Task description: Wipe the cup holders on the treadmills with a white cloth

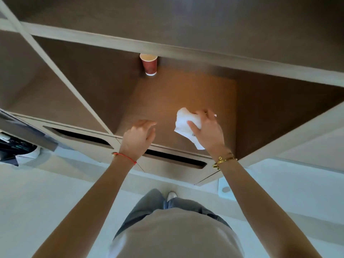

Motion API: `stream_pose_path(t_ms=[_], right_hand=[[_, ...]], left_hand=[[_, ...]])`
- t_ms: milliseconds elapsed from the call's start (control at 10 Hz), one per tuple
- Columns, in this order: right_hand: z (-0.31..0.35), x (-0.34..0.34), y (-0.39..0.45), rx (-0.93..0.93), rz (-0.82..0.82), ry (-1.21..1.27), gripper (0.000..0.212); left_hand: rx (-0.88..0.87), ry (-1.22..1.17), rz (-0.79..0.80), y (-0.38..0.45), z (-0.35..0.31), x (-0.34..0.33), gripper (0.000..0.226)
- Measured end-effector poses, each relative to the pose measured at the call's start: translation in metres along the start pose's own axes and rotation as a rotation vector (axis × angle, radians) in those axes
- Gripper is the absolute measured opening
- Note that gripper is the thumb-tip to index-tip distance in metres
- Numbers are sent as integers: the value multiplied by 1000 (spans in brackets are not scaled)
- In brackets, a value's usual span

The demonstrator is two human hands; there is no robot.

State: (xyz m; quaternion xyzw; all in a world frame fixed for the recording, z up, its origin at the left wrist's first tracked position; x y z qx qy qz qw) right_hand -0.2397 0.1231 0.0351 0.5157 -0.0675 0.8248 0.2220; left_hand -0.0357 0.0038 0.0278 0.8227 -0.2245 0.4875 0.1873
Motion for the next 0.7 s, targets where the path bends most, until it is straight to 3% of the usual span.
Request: stream_pose_path(t_ms=[200,400,700], right_hand=[[-17,-27,24,-48,9,-37,40],[-34,-52,26,-23,19,-246,43],[-23,-38,9,-33,-24,-279,48]], left_hand=[[-59,30,33,26,12,-30,26],[-83,48,87,43,26,-52,27],[-136,40,86,48,22,-35,26]])
Point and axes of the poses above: each hand's wrist, its own y-axis towards the middle knuckle, its own x-axis out of the back of the hand, z = x × y, the point moved 2 cm from there along y, towards the middle knuckle, and after that the axes turned 11 degrees about x, right-handed, at the moved point
